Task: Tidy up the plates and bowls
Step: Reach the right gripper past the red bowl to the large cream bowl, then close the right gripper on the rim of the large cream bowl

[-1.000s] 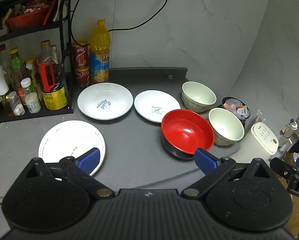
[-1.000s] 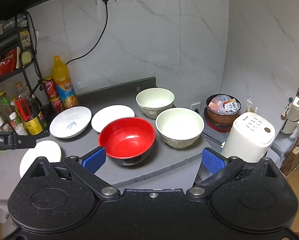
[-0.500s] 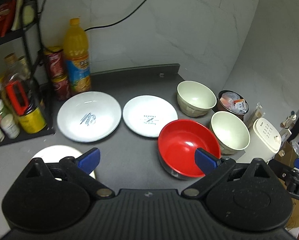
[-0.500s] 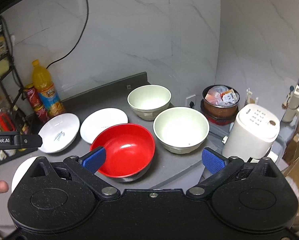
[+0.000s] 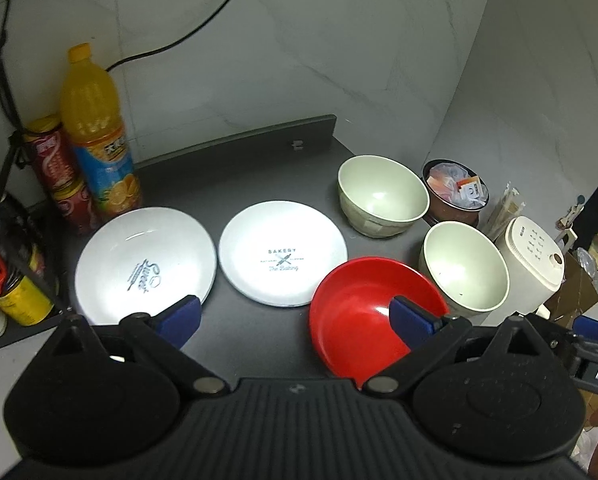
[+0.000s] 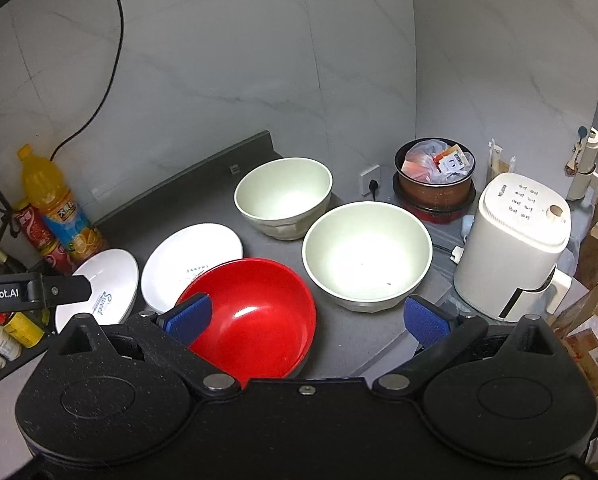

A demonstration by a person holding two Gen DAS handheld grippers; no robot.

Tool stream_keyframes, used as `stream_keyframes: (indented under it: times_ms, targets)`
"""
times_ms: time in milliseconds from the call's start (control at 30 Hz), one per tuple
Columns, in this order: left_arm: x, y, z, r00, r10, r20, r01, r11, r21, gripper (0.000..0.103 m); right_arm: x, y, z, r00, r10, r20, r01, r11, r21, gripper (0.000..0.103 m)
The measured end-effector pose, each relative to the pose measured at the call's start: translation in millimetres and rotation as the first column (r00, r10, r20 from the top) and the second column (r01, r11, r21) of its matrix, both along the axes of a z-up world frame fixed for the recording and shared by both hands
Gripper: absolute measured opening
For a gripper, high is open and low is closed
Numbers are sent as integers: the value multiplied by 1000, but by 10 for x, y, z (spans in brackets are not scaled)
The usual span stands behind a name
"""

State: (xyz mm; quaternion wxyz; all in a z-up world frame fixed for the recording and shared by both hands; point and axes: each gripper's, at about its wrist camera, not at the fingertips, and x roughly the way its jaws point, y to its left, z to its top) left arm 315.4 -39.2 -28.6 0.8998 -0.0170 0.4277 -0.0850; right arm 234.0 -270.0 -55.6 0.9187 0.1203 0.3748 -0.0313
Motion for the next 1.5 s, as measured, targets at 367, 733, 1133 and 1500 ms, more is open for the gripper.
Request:
stream_keyframes:
  times_ms: [367, 733, 1133, 1500]
  targets:
    - [312, -288, -196, 997, -53, -60, 52, 998, -18, 99, 282, -215, -181, 998, -44, -51, 45, 999, 7, 103]
    - [604, -697, -270, 996, -46, -75, 43, 998, -45, 91, 601, -566, -353, 996, -14, -88, 13, 1000, -11, 102]
    - [860, -1194, -561, 987, -70, -147, 62, 996, -58, 65, 870, -1004, -699, 984, -21, -175, 27, 999, 30, 79]
    - [1150, -1634, -776, 974, -130, -187, 115, 990, -87, 32, 1002, -1310, -973, 971, -4, -239, 32, 993, 115, 47]
